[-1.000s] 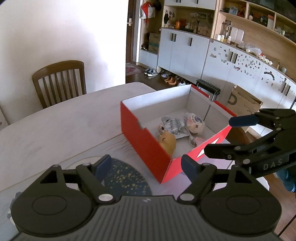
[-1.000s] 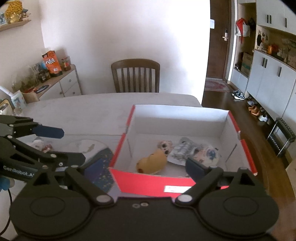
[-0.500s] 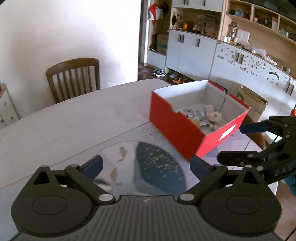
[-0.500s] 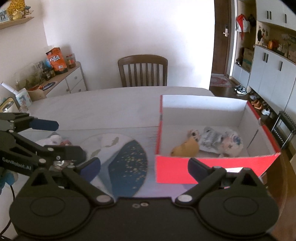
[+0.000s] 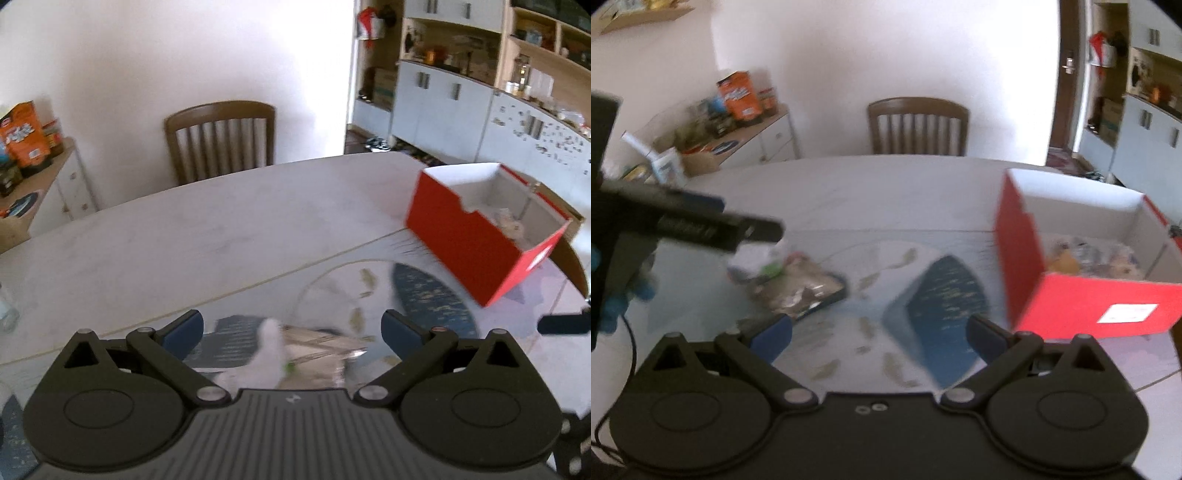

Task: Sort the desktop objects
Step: 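Grasp the white-and-grey snack bag with the left gripper while the right grasps the dark seaweed packet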

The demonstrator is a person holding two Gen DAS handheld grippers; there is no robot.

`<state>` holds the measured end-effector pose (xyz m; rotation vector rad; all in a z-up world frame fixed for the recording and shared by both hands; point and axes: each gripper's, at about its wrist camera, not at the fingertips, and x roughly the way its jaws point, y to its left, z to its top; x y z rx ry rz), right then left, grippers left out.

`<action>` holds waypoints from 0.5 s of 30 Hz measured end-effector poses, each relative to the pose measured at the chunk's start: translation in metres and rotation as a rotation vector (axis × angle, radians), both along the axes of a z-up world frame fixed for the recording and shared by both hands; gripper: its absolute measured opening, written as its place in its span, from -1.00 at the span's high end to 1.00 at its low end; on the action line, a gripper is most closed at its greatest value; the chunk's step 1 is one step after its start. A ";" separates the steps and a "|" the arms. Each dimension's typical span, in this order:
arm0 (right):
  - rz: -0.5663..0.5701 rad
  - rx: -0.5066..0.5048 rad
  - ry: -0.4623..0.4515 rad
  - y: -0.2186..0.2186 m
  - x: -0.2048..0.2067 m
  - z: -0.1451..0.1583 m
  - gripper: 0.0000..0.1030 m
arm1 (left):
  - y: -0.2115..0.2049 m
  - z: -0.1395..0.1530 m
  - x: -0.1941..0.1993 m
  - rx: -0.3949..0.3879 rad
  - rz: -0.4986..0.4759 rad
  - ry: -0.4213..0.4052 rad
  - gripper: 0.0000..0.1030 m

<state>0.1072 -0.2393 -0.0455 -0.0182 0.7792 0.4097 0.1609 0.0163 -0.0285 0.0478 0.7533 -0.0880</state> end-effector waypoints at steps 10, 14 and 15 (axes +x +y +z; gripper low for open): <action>0.072 -0.039 0.006 0.064 -0.010 -0.018 -0.96 | 0.037 -0.014 0.003 0.012 0.050 0.026 -1.00; 0.108 -0.059 0.019 0.088 -0.008 -0.029 -0.94 | 0.043 -0.019 0.003 0.009 0.056 0.035 -1.00; 0.118 -0.058 0.025 0.093 -0.006 -0.032 -0.94 | 0.044 -0.020 0.003 0.007 0.054 0.037 -1.00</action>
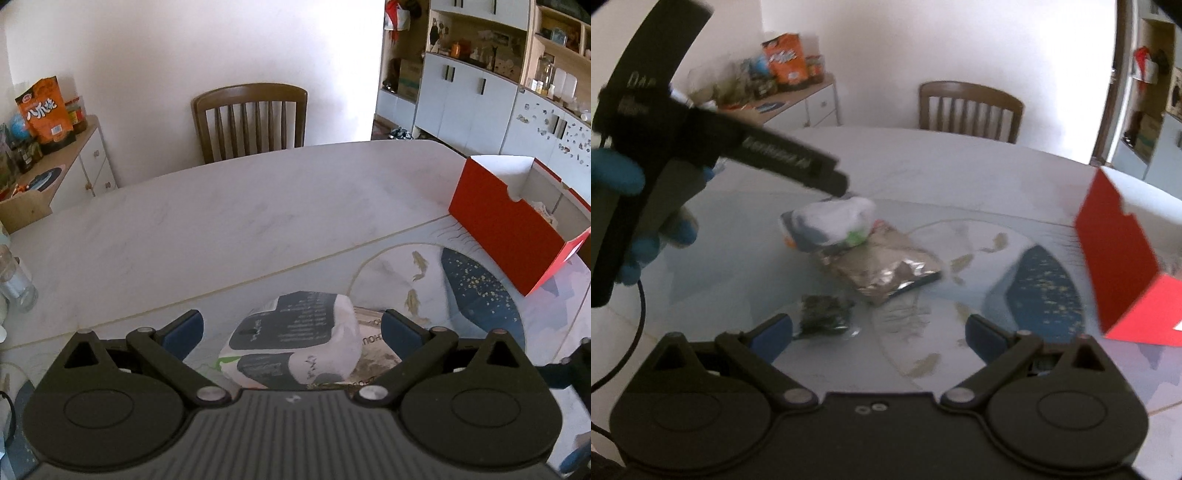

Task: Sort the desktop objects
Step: 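Grasp the white-and-grey snack bag with the left gripper while the right grasps the dark seaweed packet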

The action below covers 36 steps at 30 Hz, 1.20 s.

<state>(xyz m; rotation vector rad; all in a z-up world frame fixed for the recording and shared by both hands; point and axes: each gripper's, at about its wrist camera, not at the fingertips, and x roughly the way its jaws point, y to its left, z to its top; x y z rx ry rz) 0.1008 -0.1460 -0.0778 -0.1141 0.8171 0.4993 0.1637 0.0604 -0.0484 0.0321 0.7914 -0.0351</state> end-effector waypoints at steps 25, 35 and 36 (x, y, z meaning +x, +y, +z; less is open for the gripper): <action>0.068 -0.044 0.104 0.055 0.032 -0.044 -0.65 | -0.008 -0.046 0.013 0.059 -0.185 0.028 -0.98; 0.075 -0.068 0.134 0.061 0.042 -0.056 -0.38 | -0.005 -0.057 0.018 0.069 -0.154 0.044 -0.33; 0.075 -0.070 0.137 0.061 0.043 -0.057 -0.35 | -0.005 -0.057 0.018 0.068 -0.154 0.042 -0.30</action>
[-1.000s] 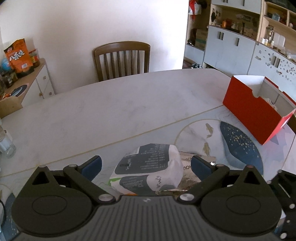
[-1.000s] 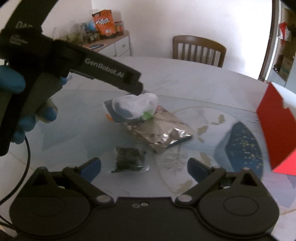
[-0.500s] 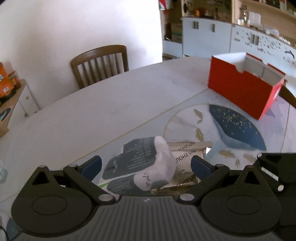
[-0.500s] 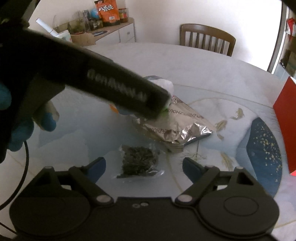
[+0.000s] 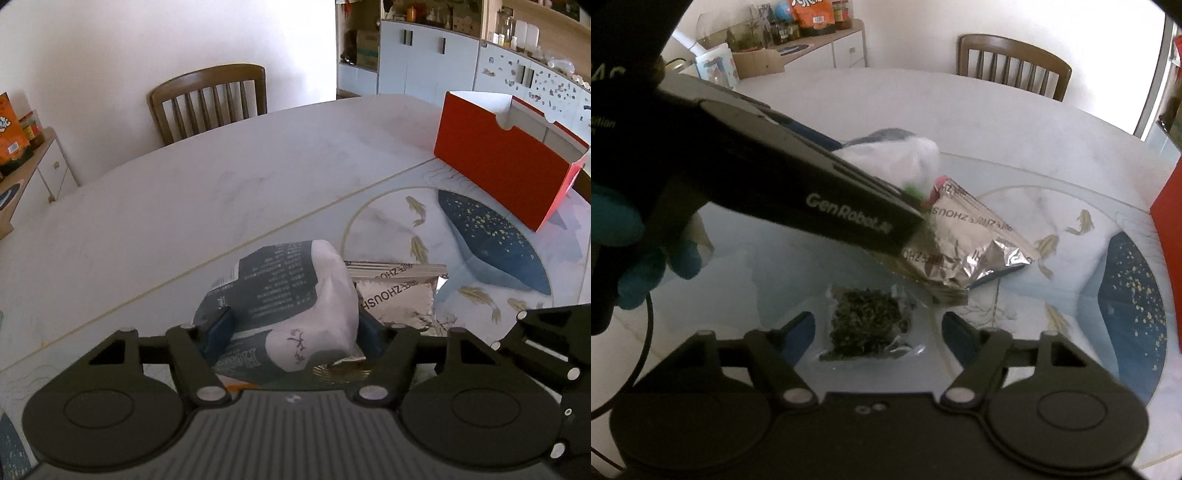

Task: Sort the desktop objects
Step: 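Grasp the white-and-grey snack bag with the left gripper while the right grasps the dark seaweed packet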

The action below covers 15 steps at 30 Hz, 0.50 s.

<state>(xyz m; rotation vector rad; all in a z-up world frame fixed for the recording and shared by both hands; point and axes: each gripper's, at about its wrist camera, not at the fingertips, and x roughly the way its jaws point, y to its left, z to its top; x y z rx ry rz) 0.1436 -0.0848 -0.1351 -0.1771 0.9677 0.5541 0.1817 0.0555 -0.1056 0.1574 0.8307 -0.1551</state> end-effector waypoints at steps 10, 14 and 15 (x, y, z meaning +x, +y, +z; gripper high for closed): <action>-0.002 0.002 0.028 -0.003 0.002 -0.004 -0.07 | 0.000 0.012 0.000 -0.009 0.022 -0.031 0.30; -0.010 0.004 0.032 -0.004 0.002 -0.004 -0.01 | 0.001 0.017 -0.002 -0.008 0.036 -0.043 0.42; -0.011 0.005 0.033 -0.004 0.001 -0.004 0.03 | 0.001 0.018 -0.003 -0.004 0.043 -0.046 0.43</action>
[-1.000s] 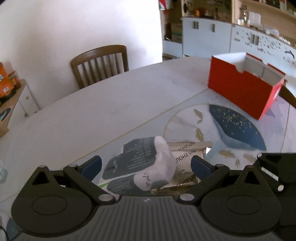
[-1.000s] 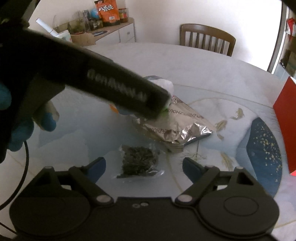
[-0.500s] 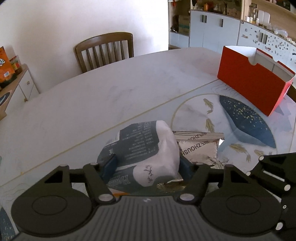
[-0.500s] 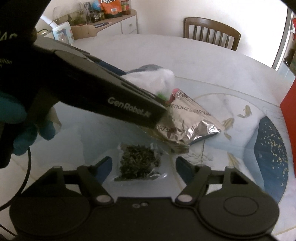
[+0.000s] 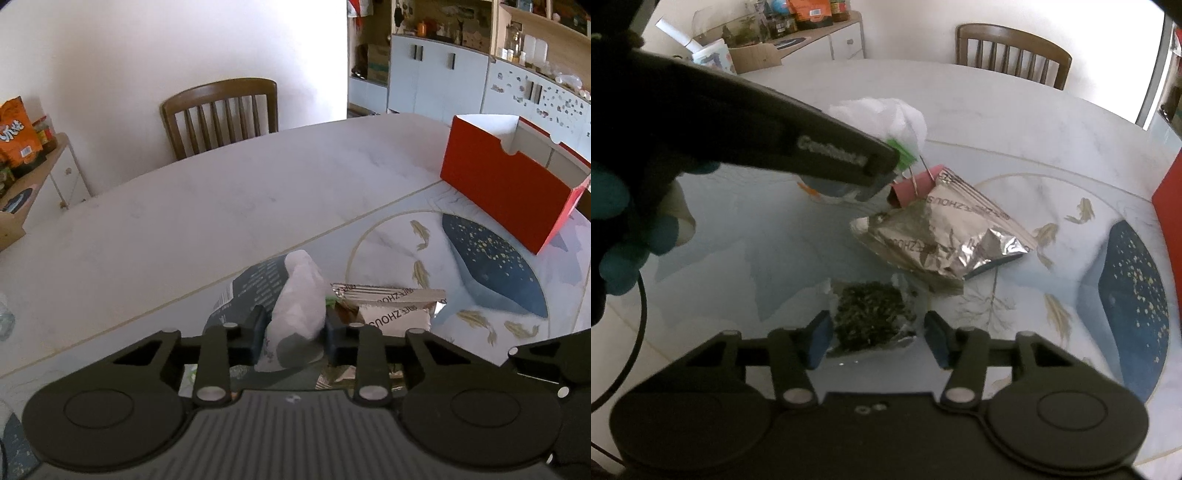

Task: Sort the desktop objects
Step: 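Grasp the white-and-grey snack bag with the left gripper while the right grasps the dark seaweed packet, then lift the snack bag with the left gripper while the right lifts the seaweed packet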

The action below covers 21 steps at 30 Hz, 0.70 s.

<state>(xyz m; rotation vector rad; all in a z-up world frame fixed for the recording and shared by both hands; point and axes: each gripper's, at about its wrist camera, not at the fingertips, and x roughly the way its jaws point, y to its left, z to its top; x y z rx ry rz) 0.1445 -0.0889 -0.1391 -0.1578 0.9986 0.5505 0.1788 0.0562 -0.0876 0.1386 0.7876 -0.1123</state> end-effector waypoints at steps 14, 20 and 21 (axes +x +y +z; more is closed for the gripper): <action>-0.013 0.021 -0.011 -0.016 -0.005 0.009 0.13 | 0.001 0.014 -0.015 0.011 0.045 -0.018 0.56; -0.034 0.028 -0.014 -0.024 -0.011 0.015 0.15 | 0.000 0.019 -0.024 0.001 0.052 -0.024 0.56; -0.037 0.028 -0.017 -0.025 -0.012 0.016 0.15 | -0.001 0.020 -0.026 -0.001 0.053 -0.025 0.56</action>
